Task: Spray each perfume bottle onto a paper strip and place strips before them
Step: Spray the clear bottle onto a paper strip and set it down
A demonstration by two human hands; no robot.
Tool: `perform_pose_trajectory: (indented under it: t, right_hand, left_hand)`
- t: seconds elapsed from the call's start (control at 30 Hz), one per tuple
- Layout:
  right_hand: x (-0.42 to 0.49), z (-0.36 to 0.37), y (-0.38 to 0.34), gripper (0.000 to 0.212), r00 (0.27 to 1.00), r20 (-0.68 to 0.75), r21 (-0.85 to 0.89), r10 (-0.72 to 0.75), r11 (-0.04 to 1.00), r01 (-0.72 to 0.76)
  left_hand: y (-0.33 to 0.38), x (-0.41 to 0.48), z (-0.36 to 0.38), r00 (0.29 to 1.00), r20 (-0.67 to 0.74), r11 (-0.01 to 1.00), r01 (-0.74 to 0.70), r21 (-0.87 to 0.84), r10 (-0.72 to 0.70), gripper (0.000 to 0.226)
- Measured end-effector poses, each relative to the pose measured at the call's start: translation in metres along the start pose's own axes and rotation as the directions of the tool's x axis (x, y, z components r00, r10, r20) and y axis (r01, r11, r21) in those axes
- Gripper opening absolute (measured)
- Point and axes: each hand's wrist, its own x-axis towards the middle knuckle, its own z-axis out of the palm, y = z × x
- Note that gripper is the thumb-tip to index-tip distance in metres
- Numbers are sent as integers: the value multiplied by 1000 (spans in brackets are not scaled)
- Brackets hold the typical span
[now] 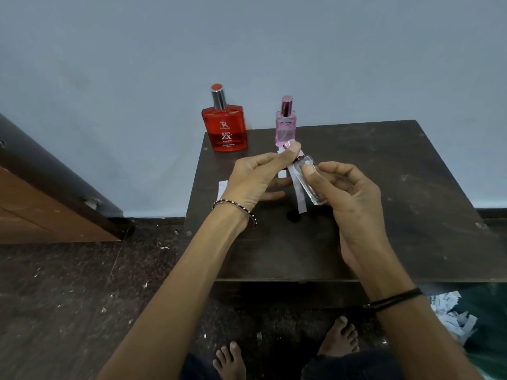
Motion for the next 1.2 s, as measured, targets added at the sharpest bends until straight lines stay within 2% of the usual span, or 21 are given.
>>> perform_pose_trajectory:
  t: [0.23,0.43,0.53,0.7,0.83,1.03,1.2]
  right_hand:
    - [2,-22,-8,49,995,-94,104,42,994,-32]
    - [4,-37,-10,49,985,-167,127,44,992,-23]
    - [6,-43,-8,40,982,-185,161,35,987,-5]
    - [7,-48,-9,40,981,-195,157,3,987,29]
    - [9,-53,-9,37,976,-219,167,-9,985,47]
    - [13,-52,-8,33,970,-243,187,7,982,39]
    - [14,-51,-9,35,970,-245,206,7,977,45]
  left_hand:
    - [0,3,11,999,-44,999,8,50,-5,45]
    - [-5,11,23,1000,-4,999,-15,-34,15,18]
    - [-10,15,33,996,12,996,-85,-33,86,18]
    - [-12,23,54,983,6,963,-182,201,185,25]
    - [-6,37,68,961,-10,856,-242,458,277,30]
    - [-1,56,85,939,-8,763,-276,584,345,31]
    - [-9,65,87,920,-99,681,-205,703,378,27]
